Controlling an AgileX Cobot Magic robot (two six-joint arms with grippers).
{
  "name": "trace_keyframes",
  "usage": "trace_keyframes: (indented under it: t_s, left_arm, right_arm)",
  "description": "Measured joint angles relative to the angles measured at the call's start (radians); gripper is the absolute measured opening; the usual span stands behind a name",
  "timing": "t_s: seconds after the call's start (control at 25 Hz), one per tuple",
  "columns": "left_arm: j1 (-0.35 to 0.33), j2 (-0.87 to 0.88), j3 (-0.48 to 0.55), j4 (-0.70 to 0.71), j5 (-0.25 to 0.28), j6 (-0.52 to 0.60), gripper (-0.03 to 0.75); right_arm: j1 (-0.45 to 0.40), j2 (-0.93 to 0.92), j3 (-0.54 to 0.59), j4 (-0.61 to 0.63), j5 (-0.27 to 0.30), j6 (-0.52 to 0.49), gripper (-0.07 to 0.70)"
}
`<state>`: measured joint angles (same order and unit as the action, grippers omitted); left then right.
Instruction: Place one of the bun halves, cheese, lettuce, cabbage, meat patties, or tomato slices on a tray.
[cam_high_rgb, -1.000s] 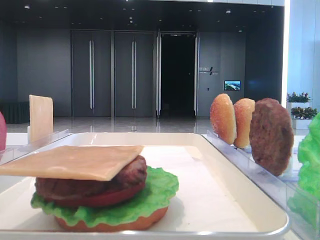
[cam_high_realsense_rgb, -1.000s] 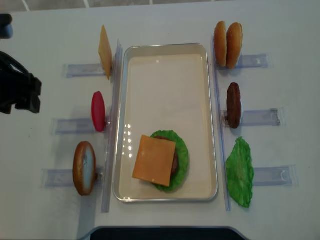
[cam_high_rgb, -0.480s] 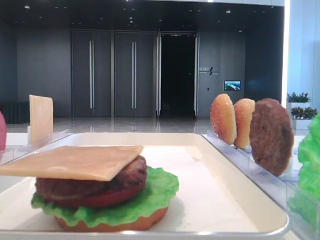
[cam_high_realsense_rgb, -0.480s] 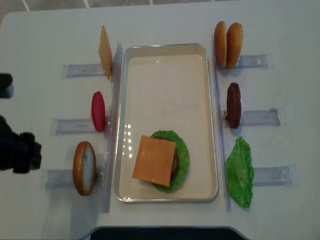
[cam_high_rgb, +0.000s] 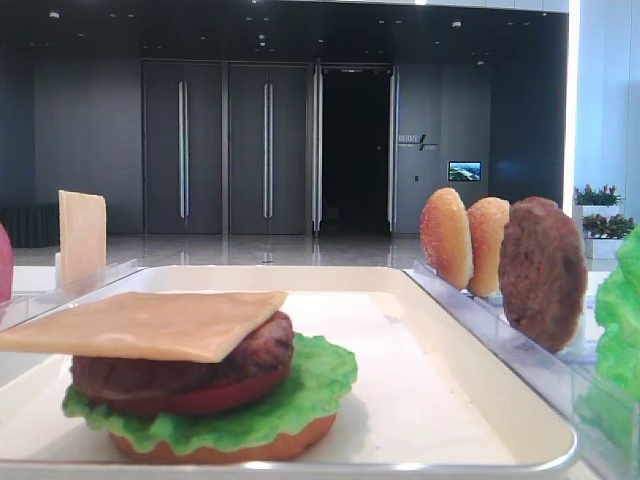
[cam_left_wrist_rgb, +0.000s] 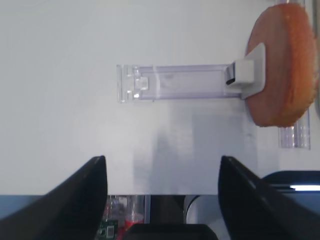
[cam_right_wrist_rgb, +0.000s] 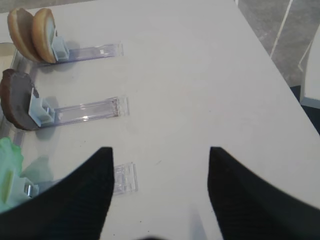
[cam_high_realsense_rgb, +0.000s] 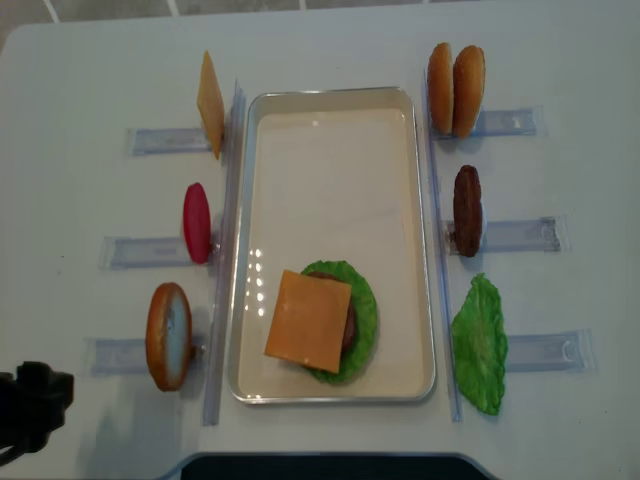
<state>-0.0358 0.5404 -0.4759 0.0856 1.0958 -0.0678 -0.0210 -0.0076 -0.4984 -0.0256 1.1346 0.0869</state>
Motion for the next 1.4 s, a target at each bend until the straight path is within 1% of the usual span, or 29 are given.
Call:
trace_keyframes:
  t_s: [0.44,0.68,0.96,1.4]
  left_arm:
    - [0.000,-0.347,0.002,-0.003,-0.004,0.001,0.526]
    - [0.000,-0.472,0.002,-0.004,0.010,0.001,0.526]
    - [0.000,-0.556,0.002,-0.006,0.014,0.001,0.526]
    - [0.000,-0.556,0.002,-0.007,0.014,0.000,0.519]
  right_arm:
    - [0.000,0.000,0.000,0.000,0.000,0.000,0.426]
    - [0.000,0.000,0.000,0.000,0.000,0.000,0.426]
    - [0.000,0.000,0.000,0.000,0.000,0.000,0.426]
    - [0.000,0.000,0.000,0.000,0.000,0.000,0.426]
